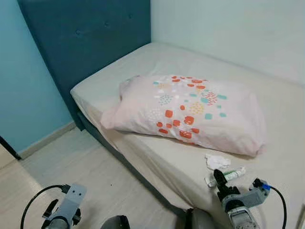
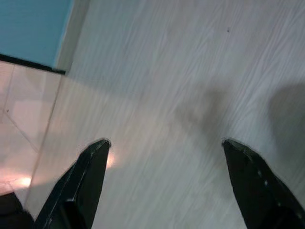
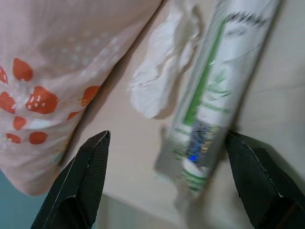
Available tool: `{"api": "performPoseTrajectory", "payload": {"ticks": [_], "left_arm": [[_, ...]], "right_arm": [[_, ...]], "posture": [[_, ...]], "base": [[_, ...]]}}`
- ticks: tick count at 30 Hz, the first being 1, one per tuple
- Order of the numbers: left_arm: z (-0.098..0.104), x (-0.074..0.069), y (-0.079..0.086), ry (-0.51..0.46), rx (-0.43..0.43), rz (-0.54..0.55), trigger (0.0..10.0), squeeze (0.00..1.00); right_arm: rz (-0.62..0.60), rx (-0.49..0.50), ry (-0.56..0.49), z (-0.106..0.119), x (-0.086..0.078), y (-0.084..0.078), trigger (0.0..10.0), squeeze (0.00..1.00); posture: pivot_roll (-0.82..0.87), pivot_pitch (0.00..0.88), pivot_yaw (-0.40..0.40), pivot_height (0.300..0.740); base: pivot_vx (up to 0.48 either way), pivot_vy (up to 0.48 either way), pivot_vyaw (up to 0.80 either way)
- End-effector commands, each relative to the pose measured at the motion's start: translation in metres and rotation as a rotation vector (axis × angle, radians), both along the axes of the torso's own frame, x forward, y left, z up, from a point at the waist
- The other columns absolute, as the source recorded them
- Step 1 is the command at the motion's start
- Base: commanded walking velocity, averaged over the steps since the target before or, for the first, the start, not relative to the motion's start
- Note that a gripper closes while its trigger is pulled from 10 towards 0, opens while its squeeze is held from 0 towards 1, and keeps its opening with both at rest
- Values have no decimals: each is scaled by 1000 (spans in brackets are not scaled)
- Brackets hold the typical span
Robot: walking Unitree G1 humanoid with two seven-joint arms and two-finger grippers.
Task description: Clean up the room
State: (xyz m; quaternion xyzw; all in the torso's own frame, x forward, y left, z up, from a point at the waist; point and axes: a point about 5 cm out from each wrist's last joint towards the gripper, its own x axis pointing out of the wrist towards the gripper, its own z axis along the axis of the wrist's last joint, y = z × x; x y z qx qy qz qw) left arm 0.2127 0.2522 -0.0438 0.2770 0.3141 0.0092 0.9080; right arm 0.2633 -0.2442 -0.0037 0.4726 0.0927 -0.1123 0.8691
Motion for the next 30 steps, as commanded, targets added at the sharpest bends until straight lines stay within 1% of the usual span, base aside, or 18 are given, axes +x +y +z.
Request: {"api": "performPoseTrajectory", "payload": {"ticks": [1,3,4,7,8,11,12,16,19,20,23,25,26,27,28,30], "left_arm": [[-3,-16,14,37,36,-20,10000,0],[-4,-19,17,39,39,-23,10000,0],[-4,-19,17,39,39,-23,10000,0],[-6,-27,18,46,45,-49,10000,0],[-6,-27,18,46,45,-49,10000,0],[-7,-32,19,47,47,-70,10000,0],[-7,-32,19,47,47,-70,10000,0],[-6,-36,19,41,46,-93,10000,0],[-6,-37,19,39,46,-107,10000,0],[-6,-39,20,40,47,-113,10000,0],[-7,-44,23,44,50,-123,10000,0],[-7,-45,23,46,51,-125,10000,0],[-7,-47,24,50,52,-128,10000,0],[-7,-47,24,50,52,-128,10000,0],[-8,-51,26,58,55,-133,10000,0],[-8,-52,27,60,56,-134,10000,0]], "right_arm": [[-17,29,0,0,2,0,10000,0],[-33,27,-11,3,3,-5,10000,0],[-33,27,-11,3,3,-5,10000,0],[-44,14,-40,9,5,-13,10000,0],[-44,14,-40,9,5,-13,10000,0],[-71,-9,-52,16,7,-24,10000,0],[-71,-9,-52,16,7,-24,10000,0],[-96,-39,-59,23,11,-34,10000,0],[-101,-44,-64,26,12,-37,10000,0],[-108,-48,-65,29,14,-41,10000,0],[-120,-59,-65,34,16,-47,10000,0],[-121,-62,-64,35,17,-49,10000,0],[-131,-67,-75,39,19,-52,5843,0],[-131,-67,-75,39,19,-52,5843,0],[-145,-78,-89,47,24,-57,0,0],[-147,-83,-96,50,26,-59,0,0]], "posture": [[81,193,49,565],[87,205,52,565],[87,205,52,565],[98,236,57,565],[98,236,57,565],[104,254,60,565],[104,254,60,565],[121,282,63,565],[125,285,63,565],[137,299,68,565],[143,307,72,565],[143,307,72,565],[148,309,72,565],[148,309,72,565],[153,313,74,565],[153,313,74,565]], "base": [[0,0,0],[0,0,0],[0,0,0],[0,0,0],[0,0,0],[0,0,0],[0,0,0],[0,0,0],[0,0,0],[0,0,0],[0,0,0],[0,0,0],[0,0,0],[0,0,0],[0,0,0],[0,0,0]]}}
